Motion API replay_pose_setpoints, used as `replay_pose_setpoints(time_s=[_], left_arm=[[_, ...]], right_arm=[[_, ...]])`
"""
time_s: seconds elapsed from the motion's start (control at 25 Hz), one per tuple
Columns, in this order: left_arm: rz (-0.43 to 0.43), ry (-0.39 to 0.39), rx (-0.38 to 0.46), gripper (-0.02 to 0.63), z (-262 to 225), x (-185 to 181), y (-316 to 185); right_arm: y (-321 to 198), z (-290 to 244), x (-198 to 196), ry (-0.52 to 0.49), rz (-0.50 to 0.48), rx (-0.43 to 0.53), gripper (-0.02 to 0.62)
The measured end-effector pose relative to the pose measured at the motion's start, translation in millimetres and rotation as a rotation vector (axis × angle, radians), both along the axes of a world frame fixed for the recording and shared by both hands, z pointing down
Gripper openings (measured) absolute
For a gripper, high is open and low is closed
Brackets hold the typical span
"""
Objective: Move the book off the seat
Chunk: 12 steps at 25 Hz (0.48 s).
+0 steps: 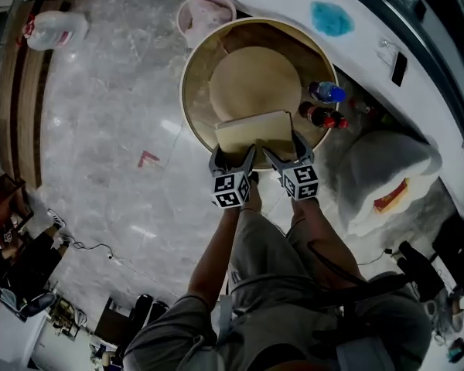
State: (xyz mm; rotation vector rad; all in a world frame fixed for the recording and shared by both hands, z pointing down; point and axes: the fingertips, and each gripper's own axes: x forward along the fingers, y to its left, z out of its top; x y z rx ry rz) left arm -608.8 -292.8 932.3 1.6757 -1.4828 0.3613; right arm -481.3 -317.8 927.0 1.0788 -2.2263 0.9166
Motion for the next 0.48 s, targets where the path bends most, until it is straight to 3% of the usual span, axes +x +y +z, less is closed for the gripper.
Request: replay_pose_setpoints(time_s=[0.36,0.48], left_arm=[[0.069,0.054,-0.108,0.454,81.3,30.7,19.3],[0.076,0.011,-0.099,0.454,91.6,32.3,23.6]], right_arm=[[11.8,76.9,26.1,0.108,-0.045,-0.022,0.436],[13.4,83.3,26.0,0.138,-0.069,0.027,0.436]])
